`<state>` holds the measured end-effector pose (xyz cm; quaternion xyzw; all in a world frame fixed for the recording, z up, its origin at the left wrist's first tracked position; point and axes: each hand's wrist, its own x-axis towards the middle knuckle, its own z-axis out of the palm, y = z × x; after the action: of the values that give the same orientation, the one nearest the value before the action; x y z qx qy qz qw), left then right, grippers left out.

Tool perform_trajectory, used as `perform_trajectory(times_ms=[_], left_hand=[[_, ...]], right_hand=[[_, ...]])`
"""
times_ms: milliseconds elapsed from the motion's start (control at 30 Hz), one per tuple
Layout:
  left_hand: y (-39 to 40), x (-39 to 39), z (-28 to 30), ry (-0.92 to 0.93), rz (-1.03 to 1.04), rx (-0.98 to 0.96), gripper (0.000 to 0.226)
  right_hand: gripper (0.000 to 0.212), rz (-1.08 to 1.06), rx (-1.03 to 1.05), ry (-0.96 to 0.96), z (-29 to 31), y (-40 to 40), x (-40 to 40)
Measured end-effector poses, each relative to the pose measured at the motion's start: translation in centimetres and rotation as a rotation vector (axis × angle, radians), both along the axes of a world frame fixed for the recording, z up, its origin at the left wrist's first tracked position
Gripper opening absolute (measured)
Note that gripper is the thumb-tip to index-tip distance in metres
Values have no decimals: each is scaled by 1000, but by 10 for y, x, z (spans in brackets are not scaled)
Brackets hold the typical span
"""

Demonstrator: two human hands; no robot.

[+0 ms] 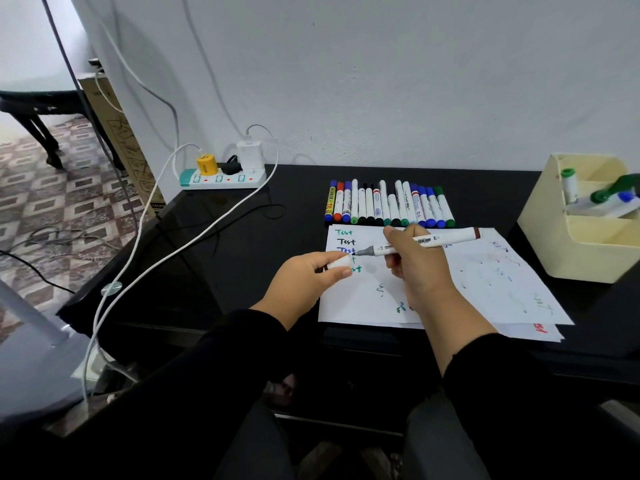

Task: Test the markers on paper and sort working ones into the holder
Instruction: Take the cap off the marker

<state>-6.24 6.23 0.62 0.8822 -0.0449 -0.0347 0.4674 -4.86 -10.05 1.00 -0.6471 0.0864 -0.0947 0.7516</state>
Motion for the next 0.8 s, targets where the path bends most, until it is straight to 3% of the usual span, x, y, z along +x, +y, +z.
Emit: perform_trajectory(times_ms=[467,667,800], left_hand=[[-19,12,-4,73,-76,-202,31],[-21,23,3,97,-142,-81,10],[-22,28,9,119,-204,-13,18]], right_hand=[[36,65,-35,7,-13,-5,2],[40,92,93,-1,-15,-5,10],[40,124,103,9,-16,-6,13]])
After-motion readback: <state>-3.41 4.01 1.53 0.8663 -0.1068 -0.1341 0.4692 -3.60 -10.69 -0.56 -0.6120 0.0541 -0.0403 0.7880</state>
